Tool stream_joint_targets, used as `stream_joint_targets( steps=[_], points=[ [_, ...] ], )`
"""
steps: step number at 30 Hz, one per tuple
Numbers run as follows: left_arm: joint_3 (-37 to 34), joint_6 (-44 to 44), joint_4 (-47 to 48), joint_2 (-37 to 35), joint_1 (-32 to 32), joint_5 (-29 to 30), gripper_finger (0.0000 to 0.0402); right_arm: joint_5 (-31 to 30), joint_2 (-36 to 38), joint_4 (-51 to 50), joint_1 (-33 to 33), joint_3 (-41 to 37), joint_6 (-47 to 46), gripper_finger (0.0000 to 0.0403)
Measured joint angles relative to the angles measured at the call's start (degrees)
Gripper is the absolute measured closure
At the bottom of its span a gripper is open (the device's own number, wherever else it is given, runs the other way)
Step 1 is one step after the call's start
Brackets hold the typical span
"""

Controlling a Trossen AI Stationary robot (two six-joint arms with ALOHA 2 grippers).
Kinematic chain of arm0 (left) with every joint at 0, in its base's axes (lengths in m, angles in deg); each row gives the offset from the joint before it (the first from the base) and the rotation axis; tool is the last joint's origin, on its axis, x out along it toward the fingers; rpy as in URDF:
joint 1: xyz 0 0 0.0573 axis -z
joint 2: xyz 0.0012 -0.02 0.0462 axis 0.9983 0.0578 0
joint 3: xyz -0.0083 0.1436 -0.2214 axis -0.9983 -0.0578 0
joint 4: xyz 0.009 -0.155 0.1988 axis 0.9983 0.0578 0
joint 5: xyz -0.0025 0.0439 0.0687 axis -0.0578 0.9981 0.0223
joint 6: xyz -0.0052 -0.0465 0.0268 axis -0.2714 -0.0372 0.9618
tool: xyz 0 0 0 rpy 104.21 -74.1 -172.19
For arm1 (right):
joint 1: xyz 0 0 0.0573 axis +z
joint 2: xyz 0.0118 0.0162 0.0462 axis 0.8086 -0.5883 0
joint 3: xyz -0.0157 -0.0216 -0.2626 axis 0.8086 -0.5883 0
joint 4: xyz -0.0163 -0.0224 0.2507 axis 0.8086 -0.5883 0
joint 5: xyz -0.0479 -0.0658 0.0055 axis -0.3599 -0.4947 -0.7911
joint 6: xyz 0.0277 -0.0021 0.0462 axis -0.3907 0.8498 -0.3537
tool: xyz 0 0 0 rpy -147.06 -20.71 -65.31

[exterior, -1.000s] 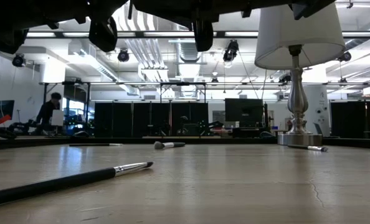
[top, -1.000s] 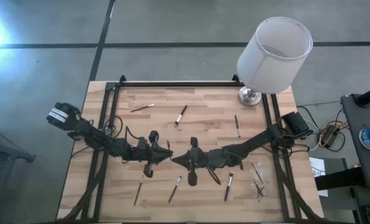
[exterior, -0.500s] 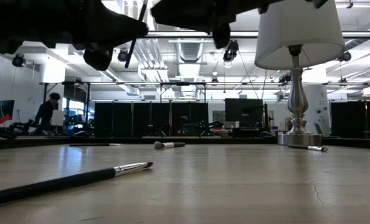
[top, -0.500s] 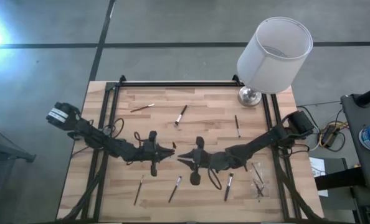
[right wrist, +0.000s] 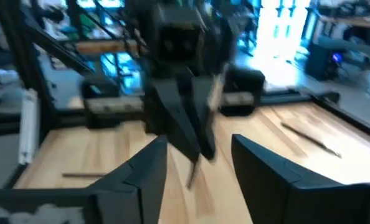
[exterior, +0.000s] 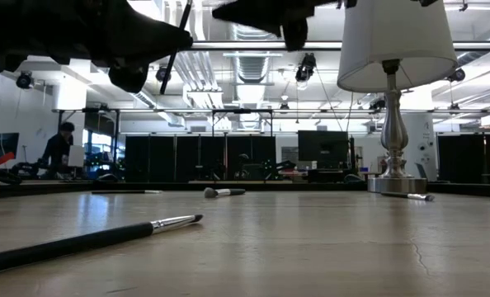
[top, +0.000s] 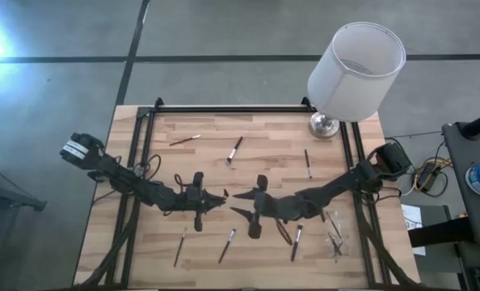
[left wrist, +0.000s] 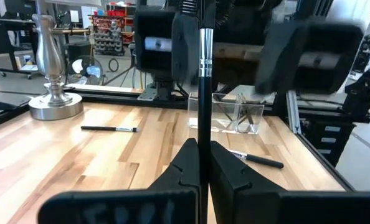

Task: Put items in baskets/containers
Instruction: Put the eye groomer brush into the transparent organizer

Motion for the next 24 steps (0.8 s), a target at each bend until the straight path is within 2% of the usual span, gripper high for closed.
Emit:
stream_joint_targets(
  steps=[6, 24],
  points=[
    [-0.02, 0.04, 0.05, 0.0, 0.0, -0.49, 0.0392, 0.37, -0.01, 4.85, -0.44, 0.0, 2.01, 0.0207],
    [-0.02, 0.04, 0.03, 0.0, 0.0, -0.81, 0.0392, 1.4, -1.6, 9.63, -3.62, 0.71, 1.72, 0.0211]
  ],
)
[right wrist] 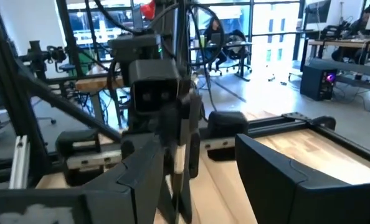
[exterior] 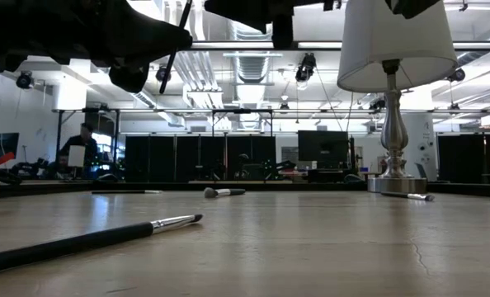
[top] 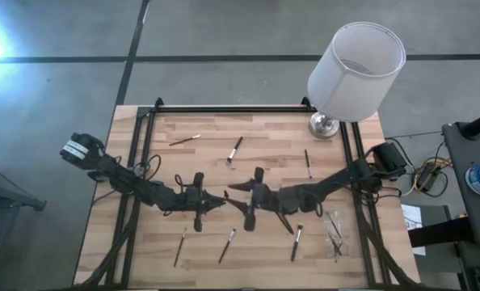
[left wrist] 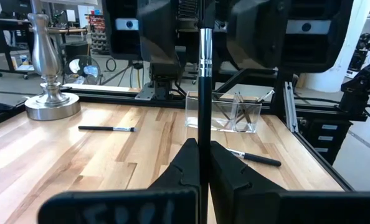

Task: Put items in baskets/containers
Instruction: Put the eye groomer brush into the transparent organizer

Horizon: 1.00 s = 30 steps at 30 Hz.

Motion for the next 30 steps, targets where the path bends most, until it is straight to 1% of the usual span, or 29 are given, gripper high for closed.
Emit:
stream_joint_targets(
  steps=[2, 5, 7, 9, 12, 17, 18, 23, 26, 30],
  points=[
    [0.0, 0.0, -0.01, 0.0, 0.0, -0.01, 0.0392, 0.31, -0.19, 0.0, -0.08, 0.82, 0.44, 0.0211],
    [0.0, 0.0, 0.02, 0.02, 0.0, -0.04, 0.0392, 3.94, -1.08, -0.7, -0.47, 2.57, 0.66, 0.0215],
    [0.0, -0.05, 0.0, 0.02, 0.0, -0.07, 0.0392, 5.64, -1.81, -2.04, -0.74, 3.95, 0.51, 0.0224],
    [0.0, -0.09, 0.04, 0.02, 0.0, -0.09, 0.0392, 5.66, -2.34, -3.93, -0.81, 5.11, 0.65, 0.0241],
    [0.0, -0.07, 0.41, 0.02, 0.01, -0.21, 0.0392, 5.24, -2.75, -6.0, -0.85, 6.66, 1.41, 0.0281],
    [0.0, -0.13, 1.0, 0.02, 0.0, -0.43, 0.0392, 5.13, -2.75, -7.8, -0.84, 7.66, 2.99, 0.037],
    [0.0, -0.54, 1.11, 0.02, 0.0, -0.54, 0.0392, 5.16, -2.75, -7.95, -0.82, 7.66, 3.02, 0.0381],
    [0.02, -1.52, 1.09, 0.03, 0.0, -0.63, 0.0376, 5.42, -2.75, -8.37, -0.69, 7.57, 3.06, 0.039],
    [0.02, -3.72, 1.06, 0.04, 0.0, -0.4, 0.0371, 5.4, -2.44, -9.15, -0.42, 7.55, 3.48, 0.0391],
    [0.15, -5.22, 0.83, -0.08, 0.0, -0.37, 0.0361, 5.31, 0.05, -13.54, 0.39, 7.44, 4.31, 0.0392]
  ],
)
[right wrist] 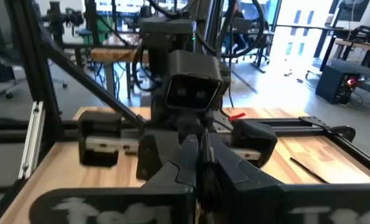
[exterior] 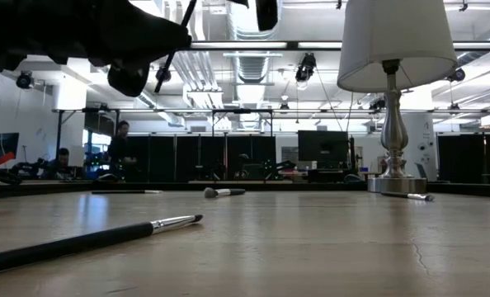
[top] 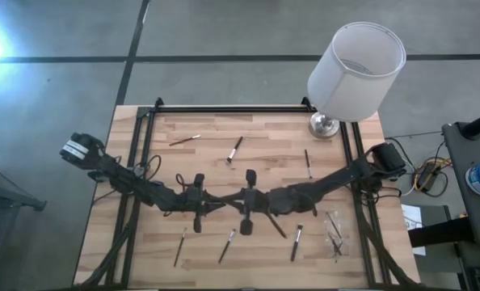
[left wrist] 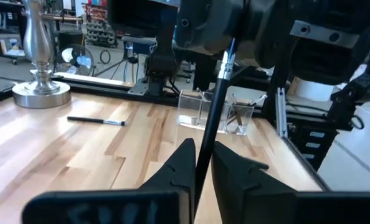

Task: Put items in baskets/containers
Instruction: Put the eye groomer brush into the transparent organizer

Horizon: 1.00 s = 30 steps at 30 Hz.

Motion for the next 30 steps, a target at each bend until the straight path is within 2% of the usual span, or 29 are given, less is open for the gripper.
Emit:
stream_joint_targets(
  steps=[4, 13, 18, 23, 30],
  points=[
    [-0.07, -1.4, 1.94, -0.58, 0.0, 0.32, 0.0345, -2.12, 5.74, -9.71, 1.63, -0.07, -1.14, 0.0393],
    [-0.15, 0.73, 5.55, -3.34, 0.02, 0.12, 0.0336, -13.46, 19.72, -36.81, 9.71, -0.05, -11.24, 0.0393],
    [-0.18, 1.04, 8.09, -3.45, 0.0, -0.26, 0.0336, -18.96, 27.09, -61.16, 16.76, -0.07, -29.39, 0.0393],
    [-0.18, 1.06, 8.07, -3.44, 0.0, -0.27, 0.0335, -19.65, 32.03, -82.97, 25.01, -0.07, -48.57, 0.0392],
    [-0.17, 1.04, 8.2, -3.44, 0.0, -0.27, 0.0335, -16.4, 33.68, -94.87, 34.79, -0.05, -62.94, 0.0391]
  ],
)
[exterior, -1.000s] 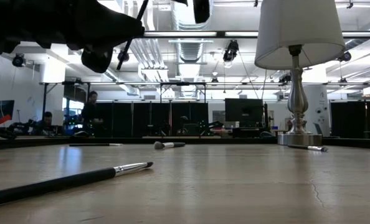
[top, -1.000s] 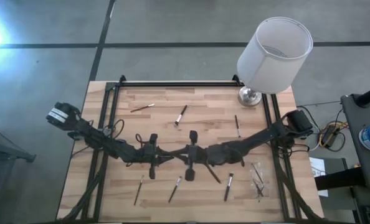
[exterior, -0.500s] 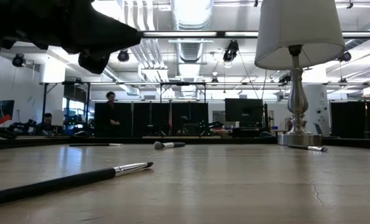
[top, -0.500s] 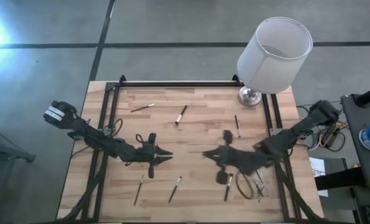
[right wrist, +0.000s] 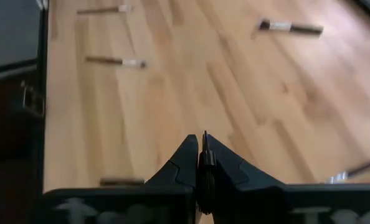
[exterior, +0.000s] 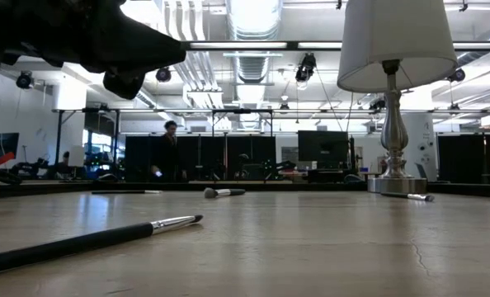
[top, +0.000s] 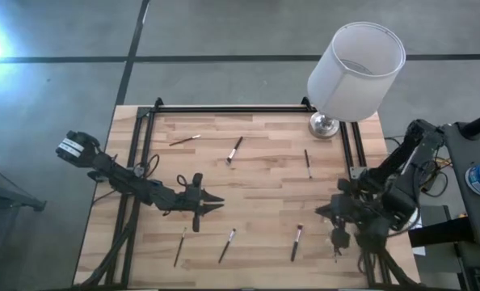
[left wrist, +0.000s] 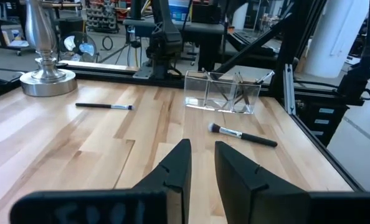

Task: Put items in baskets/containers
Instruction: Put the eye groomer brush into the transparent organizer

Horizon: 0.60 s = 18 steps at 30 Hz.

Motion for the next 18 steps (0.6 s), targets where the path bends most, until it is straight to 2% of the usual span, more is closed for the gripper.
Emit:
stream_joint_targets(
  steps=[8, 13, 18],
  points=[
    [0.0, -0.02, 0.27, 0.0, 0.0, -0.02, 0.0335, 7.06, -1.47, -10.74, 4.2, -0.07, -15.09, 0.0391],
    [0.0, -0.04, 0.67, 0.02, 0.0, -0.02, 0.0335, 9.64, -1.51, -10.37, 4.97, -1.38, -18.68, 0.039],
    [0.0, -0.04, 0.91, 0.02, 0.0, -0.02, 0.0335, 12.64, -1.51, -7.68, 4.95, -6.07, -20.89, 0.039]
  ],
)
